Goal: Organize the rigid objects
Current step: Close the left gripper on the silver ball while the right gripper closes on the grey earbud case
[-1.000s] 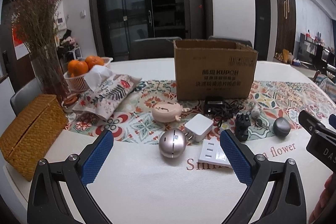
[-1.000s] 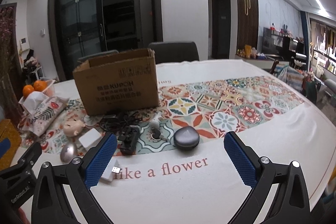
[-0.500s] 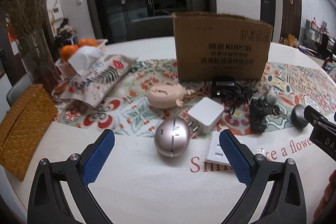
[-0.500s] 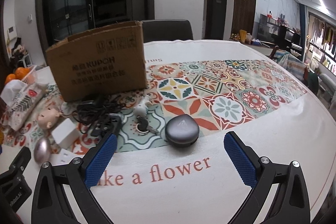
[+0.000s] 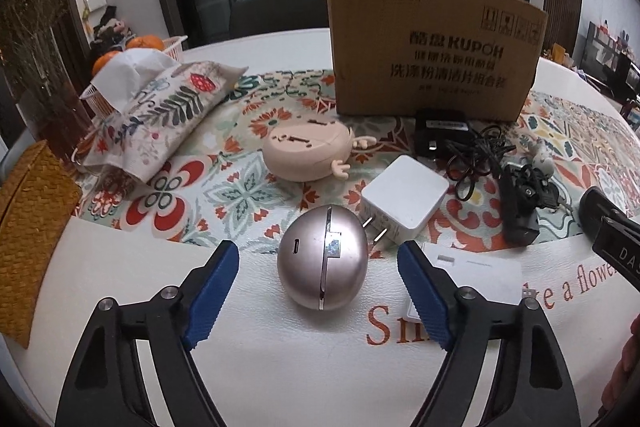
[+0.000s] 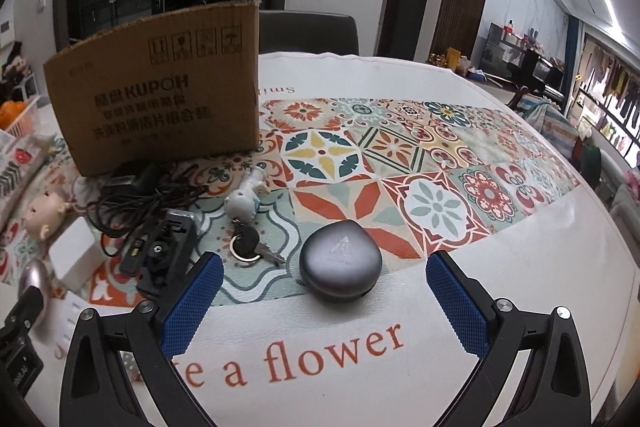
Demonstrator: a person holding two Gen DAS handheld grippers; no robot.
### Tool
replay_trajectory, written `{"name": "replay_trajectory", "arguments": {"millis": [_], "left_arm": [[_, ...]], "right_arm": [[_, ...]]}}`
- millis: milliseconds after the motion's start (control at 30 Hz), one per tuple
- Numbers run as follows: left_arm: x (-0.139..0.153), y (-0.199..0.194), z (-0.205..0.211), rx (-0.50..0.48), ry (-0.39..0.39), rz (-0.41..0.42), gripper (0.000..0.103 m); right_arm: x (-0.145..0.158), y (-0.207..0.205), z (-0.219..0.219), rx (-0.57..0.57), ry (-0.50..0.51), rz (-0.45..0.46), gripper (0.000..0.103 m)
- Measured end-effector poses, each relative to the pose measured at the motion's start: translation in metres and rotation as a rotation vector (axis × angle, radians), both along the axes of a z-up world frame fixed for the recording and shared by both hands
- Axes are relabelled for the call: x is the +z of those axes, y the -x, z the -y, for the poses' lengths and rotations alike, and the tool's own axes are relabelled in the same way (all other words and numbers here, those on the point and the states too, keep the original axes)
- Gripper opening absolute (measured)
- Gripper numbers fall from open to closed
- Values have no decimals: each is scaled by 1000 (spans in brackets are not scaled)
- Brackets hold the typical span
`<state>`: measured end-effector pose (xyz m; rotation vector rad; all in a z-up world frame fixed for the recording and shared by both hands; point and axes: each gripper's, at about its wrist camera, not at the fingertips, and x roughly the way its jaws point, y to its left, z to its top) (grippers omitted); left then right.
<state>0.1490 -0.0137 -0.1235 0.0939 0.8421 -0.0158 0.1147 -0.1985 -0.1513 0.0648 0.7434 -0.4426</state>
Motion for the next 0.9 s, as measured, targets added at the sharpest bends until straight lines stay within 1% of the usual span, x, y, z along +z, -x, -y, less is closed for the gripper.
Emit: {"name": "replay_trajectory", "arguments": {"millis": [67,133,200,367,500,600,667,767,867,900], "left_arm": [[-3,-2,0,-2,-3,-7,79],[-8,-7,-1,-9,18,-27,76],[-11,-9,-1,-11,22,-32,76],[-15,-11,1,-21,-1,-37,72],[-18,-14,2,-33,7,-44,69],[-20,-14,5,-40,-6,-43,64],[-20,-14,6,-40,-17,-36,63],[-20,-14,8,-44,-23,-34,60],[-20,-14,10,-54,-30,-32,55],[-20,-13,11,-59,-33,-31,51]], "right_arm": [[-3,-3,0,-15,13,-12,102],[-6,-6,1,-25,26,-26,102],[-8,-9,1,-35,36,-36,102],[-15,-17,4,-51,42,-56,102],[-19,-22,6,-49,49,-72,101],[-20,-24,8,-53,63,-80,100],[-21,-26,11,-62,69,-80,99],[-24,-28,13,-57,60,-92,95],[-28,-28,14,-50,43,-98,84],[-30,-29,15,-45,32,-106,79]]}}
